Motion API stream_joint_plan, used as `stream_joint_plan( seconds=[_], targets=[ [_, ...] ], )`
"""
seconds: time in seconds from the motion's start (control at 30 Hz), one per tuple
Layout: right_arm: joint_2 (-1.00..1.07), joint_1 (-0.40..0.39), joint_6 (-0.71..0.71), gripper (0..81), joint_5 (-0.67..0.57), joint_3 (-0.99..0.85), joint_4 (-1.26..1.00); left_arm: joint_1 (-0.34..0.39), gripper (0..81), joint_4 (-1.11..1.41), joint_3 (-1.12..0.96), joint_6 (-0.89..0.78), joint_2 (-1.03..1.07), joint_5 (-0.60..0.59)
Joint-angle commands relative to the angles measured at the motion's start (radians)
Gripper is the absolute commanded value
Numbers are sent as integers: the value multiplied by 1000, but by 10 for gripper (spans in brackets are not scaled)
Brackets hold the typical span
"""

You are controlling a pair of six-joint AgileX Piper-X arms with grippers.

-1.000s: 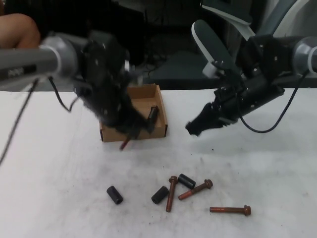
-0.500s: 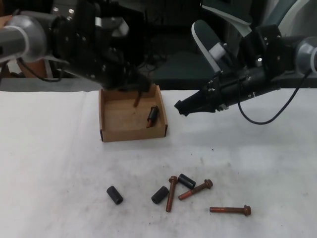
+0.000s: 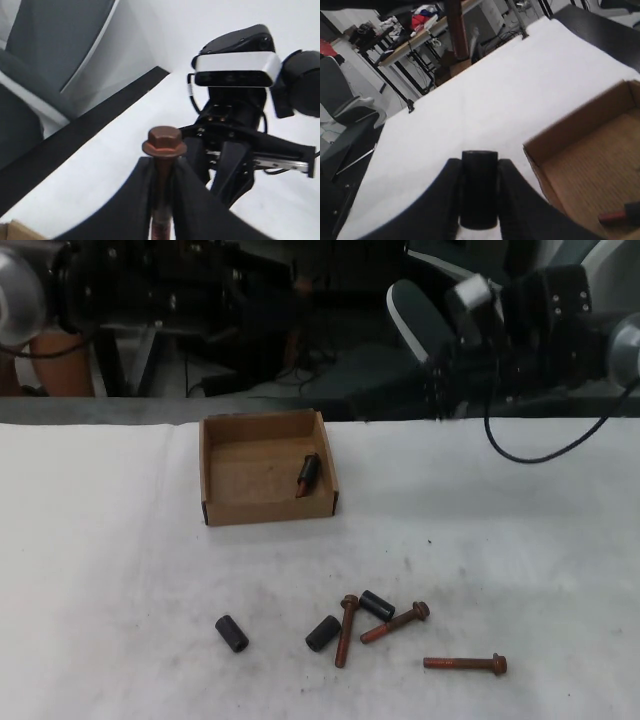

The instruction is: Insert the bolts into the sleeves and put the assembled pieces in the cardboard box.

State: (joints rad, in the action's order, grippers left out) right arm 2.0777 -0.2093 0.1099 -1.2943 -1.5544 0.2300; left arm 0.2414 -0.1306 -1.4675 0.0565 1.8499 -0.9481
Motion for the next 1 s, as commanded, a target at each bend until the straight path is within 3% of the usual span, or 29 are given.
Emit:
stream_joint_plan(
  seconds=[0.0, 0.37, 0.97],
  targets=[
    [-21, 6, -119, 2, -44, -11, -150, -2, 6, 152, -8, -93, -17, -98],
    [-21, 6, -409, 2, -89, -11, -476, -2, 6, 446, -8, -317, -17, -146],
    [-21, -18, -511, 2, -102, -11, -564, 4, 6, 457, 7, -338, -17, -159]
  ],
)
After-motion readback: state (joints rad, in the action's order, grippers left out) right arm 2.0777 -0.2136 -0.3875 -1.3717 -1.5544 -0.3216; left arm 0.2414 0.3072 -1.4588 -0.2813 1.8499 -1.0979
